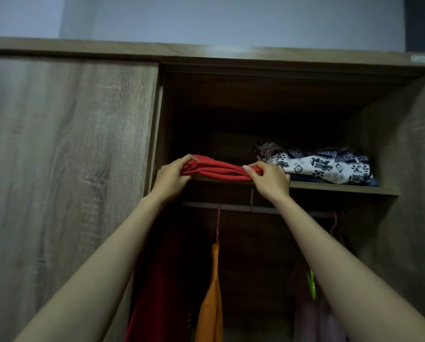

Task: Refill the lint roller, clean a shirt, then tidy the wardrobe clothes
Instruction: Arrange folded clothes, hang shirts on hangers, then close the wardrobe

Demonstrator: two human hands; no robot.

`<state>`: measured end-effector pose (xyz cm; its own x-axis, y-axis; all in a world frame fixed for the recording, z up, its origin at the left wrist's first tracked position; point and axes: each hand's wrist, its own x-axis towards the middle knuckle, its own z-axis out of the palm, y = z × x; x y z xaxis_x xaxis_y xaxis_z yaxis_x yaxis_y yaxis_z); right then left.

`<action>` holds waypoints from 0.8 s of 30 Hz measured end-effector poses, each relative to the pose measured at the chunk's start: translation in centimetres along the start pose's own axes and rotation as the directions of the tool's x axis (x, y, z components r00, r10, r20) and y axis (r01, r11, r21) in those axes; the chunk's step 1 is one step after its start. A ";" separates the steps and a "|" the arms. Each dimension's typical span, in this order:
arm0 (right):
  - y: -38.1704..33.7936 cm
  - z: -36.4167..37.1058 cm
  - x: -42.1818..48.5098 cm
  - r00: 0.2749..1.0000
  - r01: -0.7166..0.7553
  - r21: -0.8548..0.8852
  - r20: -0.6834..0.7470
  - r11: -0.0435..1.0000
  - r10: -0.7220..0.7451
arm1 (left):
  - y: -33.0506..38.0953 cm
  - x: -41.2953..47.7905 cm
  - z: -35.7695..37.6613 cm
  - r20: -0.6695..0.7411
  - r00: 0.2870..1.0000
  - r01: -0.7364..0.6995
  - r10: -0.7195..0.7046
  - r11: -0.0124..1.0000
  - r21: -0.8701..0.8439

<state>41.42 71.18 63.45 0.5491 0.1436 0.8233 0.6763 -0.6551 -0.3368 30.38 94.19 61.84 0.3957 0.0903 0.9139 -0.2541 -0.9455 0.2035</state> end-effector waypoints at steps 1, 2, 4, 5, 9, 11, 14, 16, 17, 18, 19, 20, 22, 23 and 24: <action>0.0 -0.1 0.0 1.000 0.015 0.081 -0.015 0.997 -0.013 | 0.1 0.0 0.0 -0.005 0.999 0.033 -0.033 0.999 -0.043; 0.0 -0.2 -0.1 0.999 0.031 0.168 -0.026 0.985 -0.027 | 0.3 0.0 0.0 -0.008 0.998 0.059 -0.060 0.993 -0.099; -0.4 -0.5 -0.5 0.997 0.067 0.319 -0.065 0.945 -0.049 | 0.6 -0.1 0.0 -0.036 0.997 0.066 -0.074 0.978 -0.196; -0.7 -0.6 -0.9 0.994 0.087 0.391 -0.096 0.916 -0.053 | 0.9 -0.2 -0.1 -0.056 0.996 0.052 -0.068 0.969 -0.241; -1.8 -1.3 -2.8 0.968 0.174 0.621 -0.251 0.764 -0.017 | 3.2 -0.9 -0.4 -0.061 0.998 -0.020 -0.012 0.867 -0.498; -2.3 -1.9 -3.6 0.957 0.184 0.700 -0.288 0.690 0.037 | 4.8 -1.3 -0.9 -0.030 1.000 -0.017 -0.001 0.801 -0.598; -3.4 -3.6 -4.5 0.939 0.212 0.793 -0.328 0.571 0.107 | 7.0 -1.5 -2.3 -0.086 0.996 -0.079 0.032 0.780 -0.620; -4.3 -5.5 -5.1 0.921 0.246 0.811 -0.365 0.530 0.132 | 8.7 -1.7 -3.6 -0.137 0.990 -0.123 0.045 0.760 -0.638; -4.8 -6.5 -5.4 0.914 0.264 0.811 -0.384 0.522 0.134 | 9.9 -1.8 -4.2 -0.162 0.986 -0.134 0.034 0.742 -0.657; -5.3 -7.5 -5.7 0.904 0.285 0.802 -0.407 0.525 0.131 | 11.0 -2.0 -4.7 -0.192 0.981 -0.142 0.011 0.716 -0.684; -5.7 -8.4 -6.1 0.892 0.309 0.781 -0.435 0.543 0.118 | 12.1 -2.1 -5.1 -0.223 0.975 -0.147 -0.019 0.695 -0.704; -6.0 -9.2 -6.4 0.880 0.334 0.757 -0.464 0.562 0.102 | 13.1 -2.3 -5.5 -0.252 0.966 -0.148 -0.056 0.682 -0.717; -6.5 -10.6 -7.2 0.864 0.364 0.728 -0.497 0.581 0.082 | 14.9 -2.7 -6.1 -0.297 0.948 -0.140 -0.118 0.682 -0.718; -6.6 -11.2 -7.8 0.859 0.372 0.721 -0.506 0.585 0.076 | 15.6 -3.1 -6.3 -0.318 0.938 -0.139 -0.137 0.692 -0.709; -6.7 -11.7 -8.4 0.854 0.380 0.713 -0.516 0.589 0.073 | 16.2 -3.5 -6.5 -0.330 0.931 -0.130 -0.157 0.702 -0.701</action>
<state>26.51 65.64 64.11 0.2647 -0.3074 0.9140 0.9574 0.1975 -0.2108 19.19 80.59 64.23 0.1166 0.3359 0.9346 -0.8481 -0.4561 0.2697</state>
